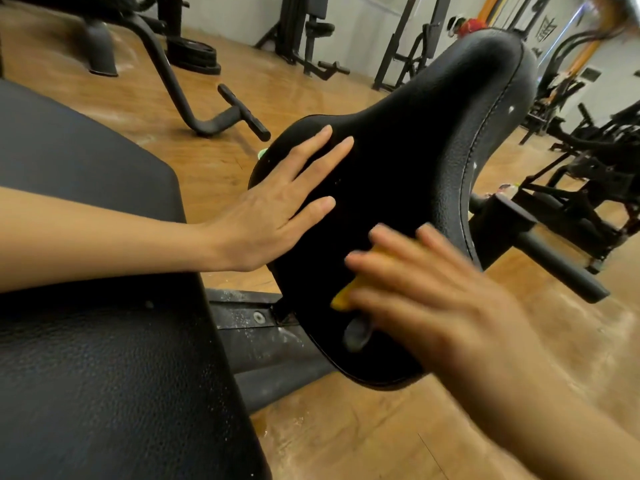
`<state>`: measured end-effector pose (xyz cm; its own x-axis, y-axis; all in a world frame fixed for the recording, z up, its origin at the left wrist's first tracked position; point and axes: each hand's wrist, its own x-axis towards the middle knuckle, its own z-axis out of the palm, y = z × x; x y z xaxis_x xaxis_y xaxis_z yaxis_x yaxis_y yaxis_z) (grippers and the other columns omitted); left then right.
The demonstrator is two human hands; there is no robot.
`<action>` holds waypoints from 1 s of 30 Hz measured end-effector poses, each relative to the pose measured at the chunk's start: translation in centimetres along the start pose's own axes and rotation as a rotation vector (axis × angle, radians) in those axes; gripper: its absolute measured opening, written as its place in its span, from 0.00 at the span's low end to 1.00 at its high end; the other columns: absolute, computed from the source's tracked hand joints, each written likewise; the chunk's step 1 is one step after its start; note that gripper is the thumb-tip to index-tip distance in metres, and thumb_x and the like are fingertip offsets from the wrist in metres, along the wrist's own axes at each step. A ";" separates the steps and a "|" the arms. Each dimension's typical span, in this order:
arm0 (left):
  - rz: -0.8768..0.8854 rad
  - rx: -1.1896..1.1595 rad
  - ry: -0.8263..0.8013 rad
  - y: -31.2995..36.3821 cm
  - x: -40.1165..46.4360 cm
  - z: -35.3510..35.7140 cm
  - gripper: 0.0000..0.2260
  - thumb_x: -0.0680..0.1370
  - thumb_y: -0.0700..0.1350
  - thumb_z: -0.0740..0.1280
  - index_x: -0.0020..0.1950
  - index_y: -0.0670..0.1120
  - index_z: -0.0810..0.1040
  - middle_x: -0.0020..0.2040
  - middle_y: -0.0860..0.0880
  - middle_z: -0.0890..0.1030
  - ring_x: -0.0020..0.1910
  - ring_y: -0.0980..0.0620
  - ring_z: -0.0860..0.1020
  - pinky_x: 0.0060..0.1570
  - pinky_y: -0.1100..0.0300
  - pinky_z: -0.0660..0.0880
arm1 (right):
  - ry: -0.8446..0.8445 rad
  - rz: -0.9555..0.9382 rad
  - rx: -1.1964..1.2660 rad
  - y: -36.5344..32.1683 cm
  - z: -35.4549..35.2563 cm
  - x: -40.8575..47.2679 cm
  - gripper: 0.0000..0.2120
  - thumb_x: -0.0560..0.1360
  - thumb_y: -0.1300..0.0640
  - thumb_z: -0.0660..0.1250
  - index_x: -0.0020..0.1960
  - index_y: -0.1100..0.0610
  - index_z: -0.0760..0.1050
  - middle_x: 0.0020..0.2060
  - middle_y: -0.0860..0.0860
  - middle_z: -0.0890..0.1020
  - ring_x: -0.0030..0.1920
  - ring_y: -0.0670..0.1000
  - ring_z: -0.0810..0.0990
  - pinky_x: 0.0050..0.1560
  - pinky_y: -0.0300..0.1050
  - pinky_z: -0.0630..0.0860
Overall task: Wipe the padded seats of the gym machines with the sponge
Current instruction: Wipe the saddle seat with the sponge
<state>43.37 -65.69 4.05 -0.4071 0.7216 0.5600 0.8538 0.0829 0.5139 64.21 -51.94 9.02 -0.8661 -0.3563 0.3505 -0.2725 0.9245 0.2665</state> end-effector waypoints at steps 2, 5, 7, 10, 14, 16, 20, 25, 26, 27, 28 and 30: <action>0.003 -0.002 -0.001 0.0 0.0 0.0 0.26 0.84 0.51 0.56 0.80 0.55 0.50 0.80 0.56 0.46 0.78 0.59 0.47 0.77 0.52 0.53 | 0.087 0.131 0.047 1.0 -1.0 0.6 0.14 0.80 0.55 0.59 0.58 0.55 0.81 0.66 0.52 0.76 0.74 0.55 0.65 0.73 0.59 0.60; 0.004 -0.007 -0.004 0.0 0.0 0.1 0.27 0.83 0.52 0.55 0.80 0.55 0.49 0.80 0.57 0.45 0.78 0.59 0.46 0.77 0.52 0.52 | 0.110 0.063 -0.052 -1.8 1.2 -1.7 0.15 0.80 0.58 0.59 0.62 0.55 0.80 0.69 0.52 0.73 0.74 0.55 0.64 0.75 0.54 0.58; 0.002 -0.009 -0.003 -0.1 0.0 0.1 0.27 0.83 0.52 0.55 0.80 0.56 0.49 0.80 0.57 0.45 0.78 0.59 0.46 0.76 0.52 0.52 | -0.011 -0.080 -0.143 -3.3 1.8 -4.1 0.18 0.83 0.57 0.53 0.64 0.52 0.78 0.70 0.50 0.71 0.74 0.55 0.64 0.74 0.51 0.58; 0.003 -0.012 -0.003 -0.1 -0.1 0.2 0.27 0.83 0.51 0.55 0.80 0.56 0.49 0.80 0.57 0.45 0.78 0.59 0.46 0.77 0.48 0.53 | -0.061 -0.076 -0.049 -1.7 0.5 -3.6 0.19 0.84 0.54 0.51 0.63 0.50 0.79 0.70 0.48 0.71 0.74 0.52 0.64 0.74 0.50 0.59; -0.002 -0.044 0.002 0.1 0.0 -0.1 0.26 0.84 0.50 0.55 0.80 0.55 0.49 0.80 0.57 0.47 0.78 0.59 0.46 0.77 0.48 0.53 | 0.171 0.250 0.145 1.2 -1.1 1.4 0.16 0.79 0.53 0.58 0.59 0.54 0.81 0.67 0.50 0.75 0.75 0.52 0.63 0.76 0.53 0.57; -0.010 -0.056 0.021 0.3 0.0 0.0 0.27 0.83 0.50 0.55 0.80 0.53 0.48 0.80 0.57 0.48 0.78 0.60 0.47 0.77 0.52 0.53 | 0.223 0.273 0.092 -0.2 0.0 0.9 0.14 0.79 0.56 0.61 0.59 0.56 0.81 0.67 0.51 0.75 0.75 0.53 0.64 0.75 0.55 0.58; 0.015 -0.034 0.092 1.2 0.1 0.1 0.27 0.83 0.47 0.56 0.80 0.47 0.50 0.80 0.55 0.49 0.78 0.60 0.47 0.76 0.62 0.49 | 0.053 0.060 -0.062 -3.7 1.4 -4.4 0.16 0.80 0.53 0.59 0.64 0.52 0.79 0.70 0.49 0.72 0.74 0.53 0.65 0.73 0.50 0.62; 0.182 0.039 0.004 3.3 -0.4 0.2 0.28 0.82 0.47 0.57 0.80 0.44 0.53 0.81 0.50 0.49 0.79 0.54 0.48 0.77 0.58 0.50 | 0.265 0.288 0.173 0.1 -0.3 -1.0 0.15 0.80 0.53 0.58 0.62 0.52 0.79 0.69 0.48 0.73 0.75 0.50 0.63 0.75 0.52 0.59; 0.209 0.056 -0.022 3.7 -0.6 0.4 0.28 0.81 0.47 0.58 0.80 0.43 0.53 0.81 0.49 0.49 0.79 0.53 0.48 0.77 0.58 0.49 | 0.351 0.388 0.247 0.3 -0.3 -0.2 0.15 0.79 0.53 0.59 0.62 0.53 0.79 0.69 0.48 0.73 0.75 0.49 0.63 0.75 0.52 0.60; 0.228 0.071 -0.041 3.9 -0.9 0.6 0.28 0.81 0.47 0.58 0.79 0.43 0.53 0.81 0.48 0.48 0.79 0.52 0.48 0.77 0.57 0.49 | 0.408 0.449 0.283 -0.2 0.1 -0.2 0.15 0.79 0.53 0.60 0.62 0.54 0.79 0.68 0.48 0.74 0.75 0.49 0.64 0.75 0.52 0.60; 0.235 0.082 -0.050 4.1 -1.0 0.8 0.28 0.81 0.47 0.58 0.79 0.43 0.53 0.81 0.48 0.48 0.79 0.51 0.48 0.77 0.55 0.50 | 0.438 0.477 0.276 -1.1 0.7 -0.7 0.15 0.79 0.54 0.61 0.62 0.54 0.79 0.68 0.49 0.74 0.74 0.51 0.64 0.74 0.53 0.61; 0.233 0.097 -0.044 4.1 -1.2 1.0 0.28 0.81 0.48 0.58 0.79 0.43 0.53 0.81 0.48 0.47 0.80 0.51 0.48 0.77 0.52 0.51 | 0.404 0.440 0.176 -3.7 2.5 -3.1 0.14 0.80 0.55 0.60 0.62 0.54 0.79 0.67 0.50 0.75 0.74 0.52 0.65 0.75 0.51 0.60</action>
<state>47.70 -65.49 4.88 -0.1833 0.7581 0.6259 0.9507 -0.0252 0.3090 66.85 -53.90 4.70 -0.6951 0.0722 0.7152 -0.0206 0.9925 -0.1202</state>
